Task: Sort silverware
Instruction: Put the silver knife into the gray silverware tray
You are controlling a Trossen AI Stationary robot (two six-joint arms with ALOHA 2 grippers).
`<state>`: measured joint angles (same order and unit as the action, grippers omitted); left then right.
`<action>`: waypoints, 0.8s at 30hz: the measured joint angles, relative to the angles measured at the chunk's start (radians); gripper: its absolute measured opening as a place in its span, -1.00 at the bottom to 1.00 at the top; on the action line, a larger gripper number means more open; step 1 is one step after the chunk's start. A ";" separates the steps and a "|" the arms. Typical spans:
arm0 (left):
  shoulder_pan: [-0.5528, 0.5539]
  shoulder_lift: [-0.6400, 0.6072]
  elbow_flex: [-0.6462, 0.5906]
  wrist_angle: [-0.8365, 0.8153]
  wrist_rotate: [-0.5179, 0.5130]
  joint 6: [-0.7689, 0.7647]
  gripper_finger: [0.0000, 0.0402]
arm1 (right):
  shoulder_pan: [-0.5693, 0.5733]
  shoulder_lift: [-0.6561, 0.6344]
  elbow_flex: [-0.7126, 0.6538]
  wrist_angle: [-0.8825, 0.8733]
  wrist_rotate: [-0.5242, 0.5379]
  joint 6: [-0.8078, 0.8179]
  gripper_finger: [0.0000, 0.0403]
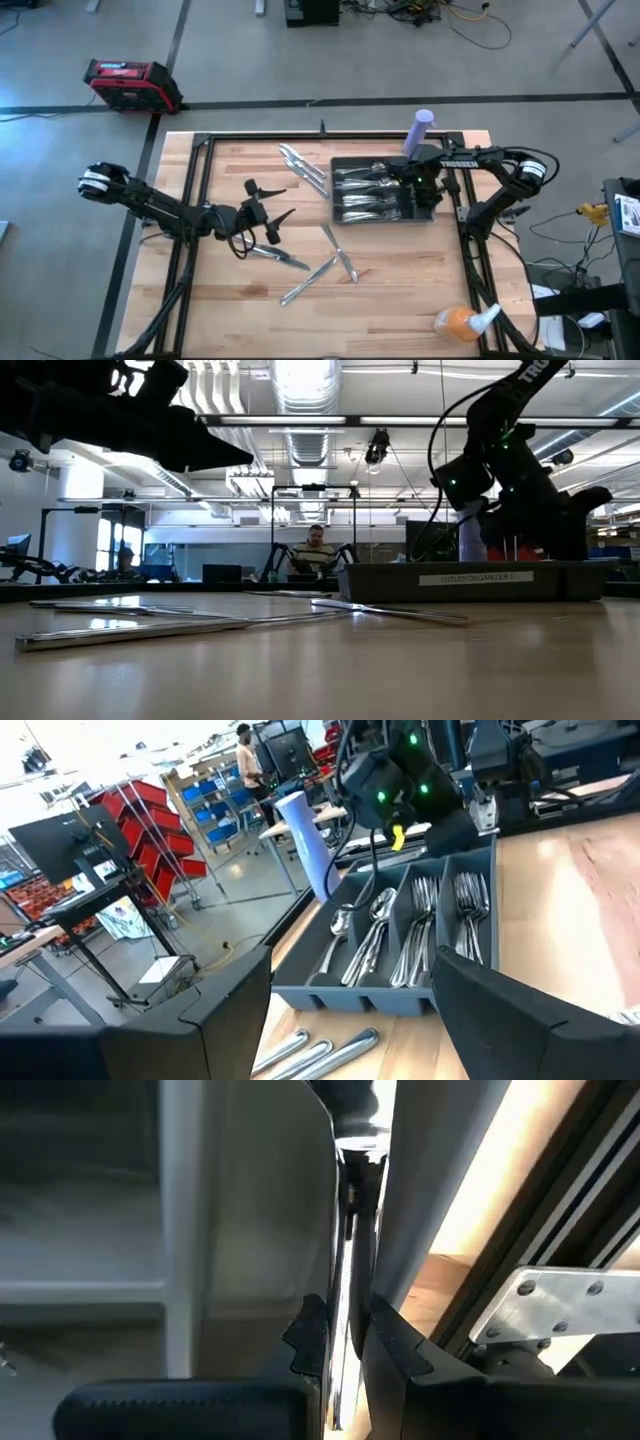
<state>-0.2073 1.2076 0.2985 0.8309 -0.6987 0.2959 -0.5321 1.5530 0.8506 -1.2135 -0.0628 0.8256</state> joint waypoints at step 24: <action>0.000 -0.004 -0.001 0.016 0.003 0.009 0.05 | -0.003 0.005 0.074 0.070 0.042 -0.083 -0.69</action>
<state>-0.2073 1.2034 0.2977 0.8470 -0.6956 0.3054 -0.5354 1.5581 0.9246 -1.1439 -0.0212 0.7428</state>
